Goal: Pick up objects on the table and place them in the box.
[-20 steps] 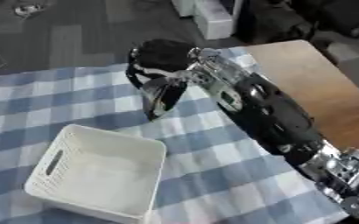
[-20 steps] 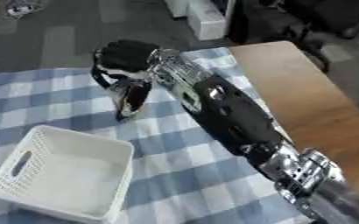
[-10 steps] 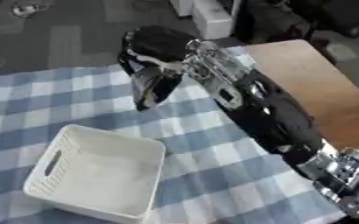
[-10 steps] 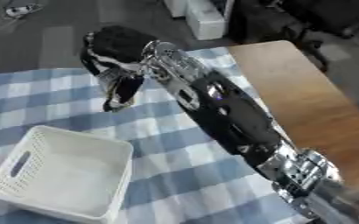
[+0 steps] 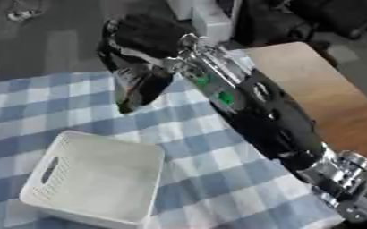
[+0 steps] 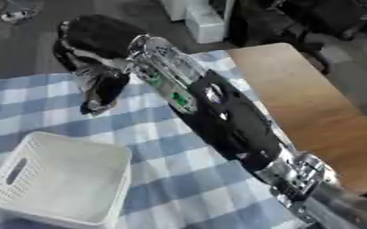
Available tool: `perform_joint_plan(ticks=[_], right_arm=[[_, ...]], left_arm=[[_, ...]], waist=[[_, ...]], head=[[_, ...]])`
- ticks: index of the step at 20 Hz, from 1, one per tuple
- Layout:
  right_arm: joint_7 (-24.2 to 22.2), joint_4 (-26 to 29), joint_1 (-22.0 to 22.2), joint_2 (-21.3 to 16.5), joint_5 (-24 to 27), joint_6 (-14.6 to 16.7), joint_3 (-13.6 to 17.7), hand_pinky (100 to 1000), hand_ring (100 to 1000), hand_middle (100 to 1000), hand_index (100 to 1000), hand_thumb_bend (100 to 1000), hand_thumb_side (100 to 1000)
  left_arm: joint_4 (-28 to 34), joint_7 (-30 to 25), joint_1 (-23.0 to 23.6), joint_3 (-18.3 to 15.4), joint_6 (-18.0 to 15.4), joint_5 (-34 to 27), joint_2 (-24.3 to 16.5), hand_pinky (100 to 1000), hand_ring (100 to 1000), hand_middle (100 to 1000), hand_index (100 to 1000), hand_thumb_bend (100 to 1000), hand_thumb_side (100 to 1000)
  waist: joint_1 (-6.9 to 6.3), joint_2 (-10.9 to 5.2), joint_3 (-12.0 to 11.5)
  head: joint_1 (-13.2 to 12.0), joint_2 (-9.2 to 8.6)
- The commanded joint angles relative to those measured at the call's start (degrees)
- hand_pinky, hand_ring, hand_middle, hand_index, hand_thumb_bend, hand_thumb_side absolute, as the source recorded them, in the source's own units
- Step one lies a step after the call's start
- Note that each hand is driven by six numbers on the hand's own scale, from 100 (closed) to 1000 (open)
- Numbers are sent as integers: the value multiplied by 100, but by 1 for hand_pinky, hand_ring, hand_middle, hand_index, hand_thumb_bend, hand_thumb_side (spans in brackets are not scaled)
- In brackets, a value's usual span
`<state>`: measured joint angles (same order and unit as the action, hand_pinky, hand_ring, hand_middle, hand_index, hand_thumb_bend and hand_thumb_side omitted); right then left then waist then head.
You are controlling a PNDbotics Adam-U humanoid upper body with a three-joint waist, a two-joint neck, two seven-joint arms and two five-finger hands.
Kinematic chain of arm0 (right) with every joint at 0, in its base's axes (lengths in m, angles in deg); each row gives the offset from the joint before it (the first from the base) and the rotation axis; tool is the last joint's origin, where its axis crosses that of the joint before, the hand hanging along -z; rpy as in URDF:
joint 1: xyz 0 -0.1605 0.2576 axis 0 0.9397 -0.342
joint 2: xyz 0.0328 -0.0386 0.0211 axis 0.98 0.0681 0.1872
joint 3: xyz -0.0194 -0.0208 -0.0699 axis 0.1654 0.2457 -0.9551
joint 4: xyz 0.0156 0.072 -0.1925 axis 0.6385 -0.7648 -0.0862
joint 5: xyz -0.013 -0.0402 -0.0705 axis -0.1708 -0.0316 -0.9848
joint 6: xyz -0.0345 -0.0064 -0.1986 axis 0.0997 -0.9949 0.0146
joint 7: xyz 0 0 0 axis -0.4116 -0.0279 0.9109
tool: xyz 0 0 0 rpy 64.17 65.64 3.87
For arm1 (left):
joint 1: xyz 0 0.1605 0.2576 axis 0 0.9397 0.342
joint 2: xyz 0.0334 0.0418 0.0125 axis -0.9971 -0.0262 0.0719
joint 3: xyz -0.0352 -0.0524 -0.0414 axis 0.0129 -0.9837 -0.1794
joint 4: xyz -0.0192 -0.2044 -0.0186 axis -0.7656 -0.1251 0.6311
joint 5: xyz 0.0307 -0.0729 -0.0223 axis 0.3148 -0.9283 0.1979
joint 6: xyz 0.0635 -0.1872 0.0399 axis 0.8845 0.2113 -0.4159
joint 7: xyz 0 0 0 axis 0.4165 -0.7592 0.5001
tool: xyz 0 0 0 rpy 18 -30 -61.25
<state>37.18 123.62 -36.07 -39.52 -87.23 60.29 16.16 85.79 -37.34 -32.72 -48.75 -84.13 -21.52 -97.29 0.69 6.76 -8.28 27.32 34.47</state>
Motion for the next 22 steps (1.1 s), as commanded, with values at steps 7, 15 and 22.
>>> perform_joint_plan(ticks=[7, 15, 22], right_arm=[[-560, 683, -93, 87, 624, -611, -14, 100, 100, 1000, 388, 785, 186], [-963, 770, -61, 240, 1622, -1057, -111, 100, 100, 1000, 406, 777, 178], [-1173, 810, -60, 277, 2320, -1375, -176, 100, 100, 1000, 411, 775, 176]], left_arm=[[65, 70, -208, -104, -345, 52, -39, 840, 671, 798, 910, 1000, 753], [65, 110, -252, -102, -383, 72, -27, 841, 672, 797, 909, 1000, 750], [65, 112, -272, -105, -377, 69, -17, 841, 672, 797, 908, 1000, 749]], waist=[[8, -119, -31], [16, -118, -46], [25, -120, -59]], head=[[86, 38], [65, 57], [48, 64]])
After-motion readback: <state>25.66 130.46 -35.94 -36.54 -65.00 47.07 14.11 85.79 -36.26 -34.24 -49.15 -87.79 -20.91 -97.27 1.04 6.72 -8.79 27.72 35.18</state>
